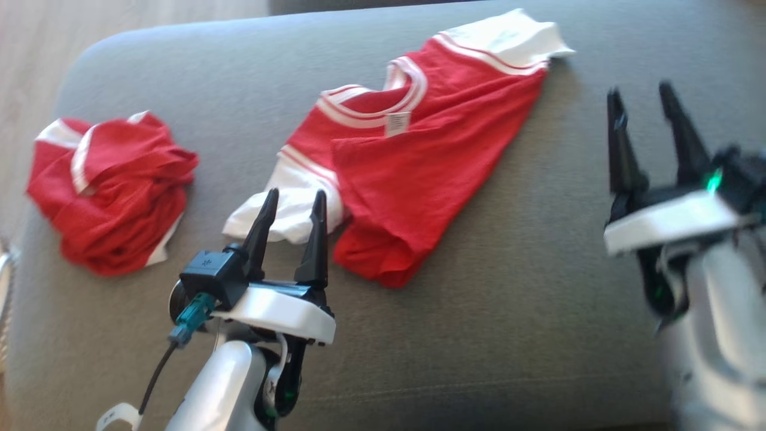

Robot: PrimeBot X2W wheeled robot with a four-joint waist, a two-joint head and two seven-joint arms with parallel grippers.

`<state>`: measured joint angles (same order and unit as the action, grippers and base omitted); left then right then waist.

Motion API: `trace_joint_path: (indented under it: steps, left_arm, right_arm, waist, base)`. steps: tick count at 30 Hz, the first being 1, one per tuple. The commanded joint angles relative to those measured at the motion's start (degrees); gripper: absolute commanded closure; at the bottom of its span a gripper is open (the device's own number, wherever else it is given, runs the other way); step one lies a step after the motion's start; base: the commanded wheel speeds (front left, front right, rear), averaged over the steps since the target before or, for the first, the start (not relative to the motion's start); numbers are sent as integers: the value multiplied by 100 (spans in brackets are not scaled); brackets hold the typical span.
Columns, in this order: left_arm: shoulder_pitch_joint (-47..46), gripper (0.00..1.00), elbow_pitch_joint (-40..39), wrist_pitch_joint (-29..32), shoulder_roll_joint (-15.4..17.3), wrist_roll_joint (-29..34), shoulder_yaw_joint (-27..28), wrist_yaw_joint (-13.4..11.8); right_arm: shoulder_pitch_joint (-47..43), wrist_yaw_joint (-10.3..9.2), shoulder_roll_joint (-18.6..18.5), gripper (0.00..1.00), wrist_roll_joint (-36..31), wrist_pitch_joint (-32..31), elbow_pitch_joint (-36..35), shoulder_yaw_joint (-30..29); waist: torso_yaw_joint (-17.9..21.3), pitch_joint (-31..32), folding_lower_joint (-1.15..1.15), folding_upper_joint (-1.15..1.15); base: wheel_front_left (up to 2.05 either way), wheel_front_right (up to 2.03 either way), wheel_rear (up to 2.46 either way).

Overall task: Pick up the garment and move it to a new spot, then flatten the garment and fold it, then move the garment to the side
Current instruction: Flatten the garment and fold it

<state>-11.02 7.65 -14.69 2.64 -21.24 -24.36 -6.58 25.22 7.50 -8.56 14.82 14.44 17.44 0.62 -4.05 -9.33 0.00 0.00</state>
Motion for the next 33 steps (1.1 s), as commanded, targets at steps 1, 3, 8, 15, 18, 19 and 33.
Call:
trace_joint_path:
  steps: [1, 3, 8, 15, 18, 19, 33]
  left_arm:
    - [-132, 0, -124, -30, 24, 44, 233, 9]
    - [-135, 0, -47, -30, 24, -25, 270, 37]
    - [-262, 0, 143, -30, 24, -77, 429, -5]
    - [-869, 0, 1197, -30, 35, 374, 641, -198]
    - [-1219, 0, 1747, -30, 108, 516, 716, -245]
    - [-1340, 0, 1914, -30, 142, 554, 739, -267]
    - [-2219, 0, 3300, 75, 501, 883, 787, -476]
  right_arm:
    - [-18, -1, 163, 0, -3, 43, -373, 60]
    - [-410, -1, 304, 0, -31, 46, -797, -23]
    - [-1034, -1, 471, 0, -255, 50, -1569, 109]
    - [-1248, -1, 535, 0, -398, 51, -2021, 226]
    - [-1268, -1, 552, 0, -366, 51, -2061, 285]
    - [-1272, -1, 556, 0, -353, 52, -2066, 308]
    - [-1213, -1, 568, 0, -209, 55, -2070, 155]
  waist:
    - [312, 91, 0, 0]
    - [469, 89, 0, 0]
    - [893, -28, 0, 0]
    - [1336, -316, 0, 0]
    - [1489, -436, 0, 0]
    - [1533, -476, 0, 0]
    - [1749, -629, 0, 0]
  base:
    - [0, 0, 0]
    - [0, 0, 0]
    - [0, 0, 0]
    - [0, 0, 0]
    - [0, 0, 0]
    - [0, 0, 0]
    - [0, 0, 0]
